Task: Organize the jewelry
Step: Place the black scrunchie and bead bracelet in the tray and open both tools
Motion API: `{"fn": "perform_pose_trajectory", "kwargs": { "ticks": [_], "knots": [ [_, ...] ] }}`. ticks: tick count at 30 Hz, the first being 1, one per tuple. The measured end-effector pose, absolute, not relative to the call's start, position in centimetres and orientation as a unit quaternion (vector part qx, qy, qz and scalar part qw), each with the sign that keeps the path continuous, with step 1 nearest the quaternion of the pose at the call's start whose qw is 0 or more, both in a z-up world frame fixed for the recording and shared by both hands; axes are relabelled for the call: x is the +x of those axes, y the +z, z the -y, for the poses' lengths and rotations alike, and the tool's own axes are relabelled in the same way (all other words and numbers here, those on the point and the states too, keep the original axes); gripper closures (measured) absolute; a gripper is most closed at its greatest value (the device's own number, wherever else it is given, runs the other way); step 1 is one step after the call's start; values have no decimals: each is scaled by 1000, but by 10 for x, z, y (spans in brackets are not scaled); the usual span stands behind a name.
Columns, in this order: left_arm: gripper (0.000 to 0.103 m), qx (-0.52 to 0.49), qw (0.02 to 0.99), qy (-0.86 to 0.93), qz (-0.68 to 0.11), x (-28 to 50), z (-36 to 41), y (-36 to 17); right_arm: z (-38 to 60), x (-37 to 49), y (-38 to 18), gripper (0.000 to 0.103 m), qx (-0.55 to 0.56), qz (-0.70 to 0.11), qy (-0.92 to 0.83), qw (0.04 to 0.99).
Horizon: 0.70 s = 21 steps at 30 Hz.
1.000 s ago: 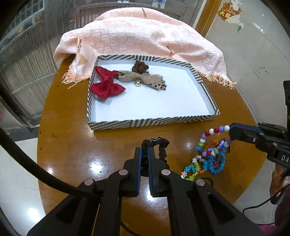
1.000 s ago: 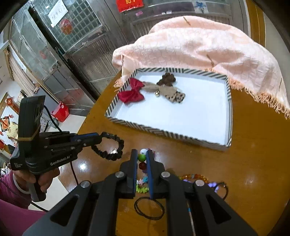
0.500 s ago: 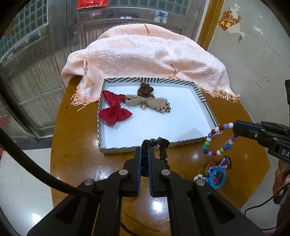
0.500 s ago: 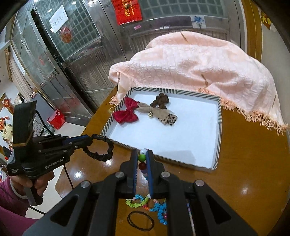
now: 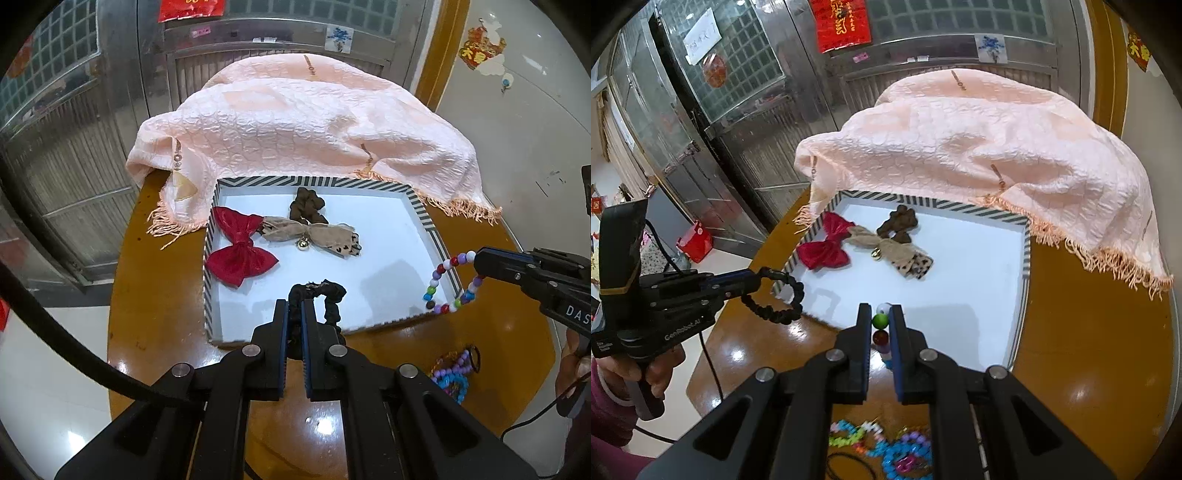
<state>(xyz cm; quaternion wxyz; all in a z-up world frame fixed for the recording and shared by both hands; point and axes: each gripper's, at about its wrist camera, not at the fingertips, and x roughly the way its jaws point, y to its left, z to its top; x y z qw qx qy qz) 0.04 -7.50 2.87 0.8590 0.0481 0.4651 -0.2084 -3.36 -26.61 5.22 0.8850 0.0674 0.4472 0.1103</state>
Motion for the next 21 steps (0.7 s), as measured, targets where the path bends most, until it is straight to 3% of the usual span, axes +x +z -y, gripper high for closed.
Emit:
{"fn": "perform_pose_trajectory", "kwargs": {
  "ticks": [21],
  "knots": [
    [103,12,821,-178,-543,73,115,-40,280,108,-23,94,14,-518,138,844]
  ]
}}
